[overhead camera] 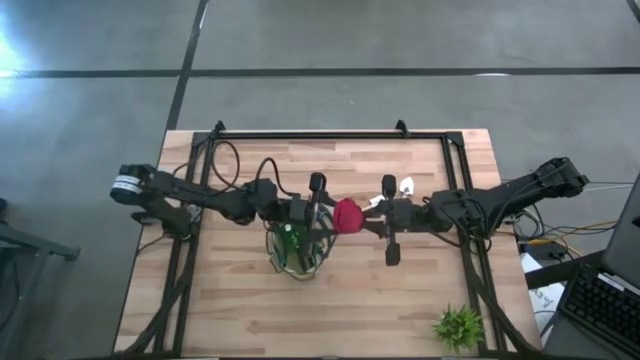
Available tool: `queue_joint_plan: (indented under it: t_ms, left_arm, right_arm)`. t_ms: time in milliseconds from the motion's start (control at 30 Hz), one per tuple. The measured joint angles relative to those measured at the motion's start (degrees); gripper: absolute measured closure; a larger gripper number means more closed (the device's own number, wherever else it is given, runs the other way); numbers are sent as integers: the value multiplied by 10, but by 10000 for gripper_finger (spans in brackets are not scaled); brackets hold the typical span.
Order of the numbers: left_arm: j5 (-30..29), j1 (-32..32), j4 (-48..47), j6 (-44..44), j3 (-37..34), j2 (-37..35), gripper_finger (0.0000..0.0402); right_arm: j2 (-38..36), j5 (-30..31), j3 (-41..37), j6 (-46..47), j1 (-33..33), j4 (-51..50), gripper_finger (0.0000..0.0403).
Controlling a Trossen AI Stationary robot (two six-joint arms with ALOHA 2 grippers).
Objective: Pick & Place Garden tools in Gardening bag
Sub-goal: Put the red gloves into the gardening bag
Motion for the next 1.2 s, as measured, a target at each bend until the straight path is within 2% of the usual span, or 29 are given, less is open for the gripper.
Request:
queue_joint_plan:
  t_ms: [233,500,667,867,1000,1200]
  left_arm:
    - [0,2,-11,14,-1,-3,354]
    - [7,4,-11,14,0,-3,355]
    - [6,5,-10,14,0,-5,355]
    - [-3,7,-55,15,0,-24,355]
    - [-4,8,-94,15,-1,-43,355]
    - [-11,8,-139,14,-2,-59,355]
  right_arm:
    - [0,-2,0,2,0,-3,379]
    - [0,-11,-1,3,0,4,374]
    - [1,-11,-2,4,1,28,298]
    - [-7,-10,5,12,9,4,207]
    - [-21,-6,5,12,11,-14,172]
    - [-41,-6,7,5,12,-41,141]
